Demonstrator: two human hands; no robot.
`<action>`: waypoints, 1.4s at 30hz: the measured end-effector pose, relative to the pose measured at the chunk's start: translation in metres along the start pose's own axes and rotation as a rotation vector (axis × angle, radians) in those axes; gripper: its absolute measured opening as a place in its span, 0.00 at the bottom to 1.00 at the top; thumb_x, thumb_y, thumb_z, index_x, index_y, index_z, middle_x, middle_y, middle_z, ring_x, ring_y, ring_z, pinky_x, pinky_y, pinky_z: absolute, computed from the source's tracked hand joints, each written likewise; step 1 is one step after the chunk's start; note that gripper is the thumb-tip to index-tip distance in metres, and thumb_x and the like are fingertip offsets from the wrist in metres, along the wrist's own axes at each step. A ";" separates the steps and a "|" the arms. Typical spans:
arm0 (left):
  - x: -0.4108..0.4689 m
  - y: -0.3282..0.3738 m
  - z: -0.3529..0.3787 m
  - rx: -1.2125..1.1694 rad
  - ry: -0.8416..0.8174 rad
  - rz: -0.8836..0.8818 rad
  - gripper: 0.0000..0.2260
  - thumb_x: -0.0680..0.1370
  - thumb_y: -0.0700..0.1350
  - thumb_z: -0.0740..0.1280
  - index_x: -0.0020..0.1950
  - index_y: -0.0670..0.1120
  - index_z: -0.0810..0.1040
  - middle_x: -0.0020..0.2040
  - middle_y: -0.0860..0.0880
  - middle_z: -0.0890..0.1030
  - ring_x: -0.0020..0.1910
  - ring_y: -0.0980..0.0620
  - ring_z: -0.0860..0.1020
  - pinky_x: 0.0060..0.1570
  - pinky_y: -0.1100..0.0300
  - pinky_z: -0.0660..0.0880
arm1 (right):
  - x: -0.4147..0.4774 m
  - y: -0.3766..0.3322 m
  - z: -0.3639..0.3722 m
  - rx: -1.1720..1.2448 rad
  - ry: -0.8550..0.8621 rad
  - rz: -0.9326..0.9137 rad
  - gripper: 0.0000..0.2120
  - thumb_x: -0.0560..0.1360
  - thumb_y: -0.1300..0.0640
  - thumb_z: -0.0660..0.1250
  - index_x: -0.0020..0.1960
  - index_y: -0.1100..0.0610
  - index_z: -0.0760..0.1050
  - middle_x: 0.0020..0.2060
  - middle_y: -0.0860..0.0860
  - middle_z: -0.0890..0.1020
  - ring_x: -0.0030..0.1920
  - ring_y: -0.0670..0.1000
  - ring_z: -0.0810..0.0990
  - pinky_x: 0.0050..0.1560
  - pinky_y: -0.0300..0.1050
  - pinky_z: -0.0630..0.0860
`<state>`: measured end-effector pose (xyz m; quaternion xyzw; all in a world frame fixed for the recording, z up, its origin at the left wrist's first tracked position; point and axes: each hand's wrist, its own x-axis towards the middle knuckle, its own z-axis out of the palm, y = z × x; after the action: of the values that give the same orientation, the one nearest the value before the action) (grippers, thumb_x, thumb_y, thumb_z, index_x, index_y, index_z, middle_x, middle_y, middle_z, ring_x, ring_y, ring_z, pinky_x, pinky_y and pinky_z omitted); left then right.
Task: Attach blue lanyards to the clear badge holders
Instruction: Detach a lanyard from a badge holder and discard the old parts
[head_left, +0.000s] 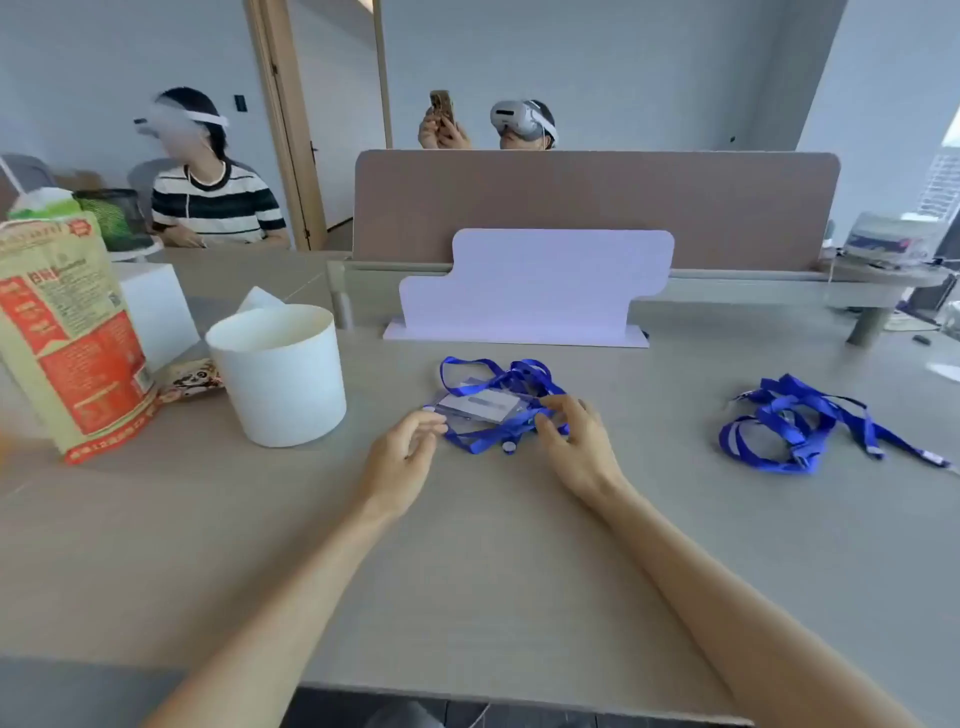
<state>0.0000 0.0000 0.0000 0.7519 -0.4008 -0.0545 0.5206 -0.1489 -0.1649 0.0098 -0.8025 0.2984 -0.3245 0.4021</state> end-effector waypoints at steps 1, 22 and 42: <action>0.004 -0.003 0.001 0.057 0.005 0.021 0.13 0.78 0.36 0.60 0.58 0.47 0.77 0.55 0.52 0.81 0.57 0.55 0.77 0.57 0.71 0.69 | 0.004 0.000 0.004 -0.094 0.028 -0.060 0.13 0.79 0.54 0.61 0.62 0.53 0.74 0.58 0.50 0.75 0.58 0.51 0.72 0.59 0.47 0.72; 0.105 -0.045 0.034 0.806 -0.023 -0.027 0.24 0.80 0.53 0.56 0.74 0.46 0.63 0.73 0.48 0.66 0.72 0.49 0.62 0.69 0.57 0.58 | 0.132 0.020 0.049 -0.494 -0.266 -0.083 0.40 0.59 0.24 0.68 0.59 0.51 0.71 0.54 0.44 0.75 0.58 0.48 0.71 0.61 0.44 0.67; 0.109 -0.034 0.035 0.787 -0.141 -0.139 0.26 0.82 0.56 0.49 0.78 0.49 0.51 0.79 0.47 0.46 0.77 0.47 0.49 0.73 0.50 0.52 | 0.044 0.001 0.000 0.151 0.228 -0.145 0.10 0.77 0.53 0.67 0.48 0.45 0.66 0.36 0.44 0.84 0.42 0.44 0.80 0.42 0.29 0.70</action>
<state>0.0748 -0.0931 -0.0072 0.9136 -0.3738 0.0167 0.1594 -0.1221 -0.1984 0.0215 -0.7474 0.2581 -0.4630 0.4006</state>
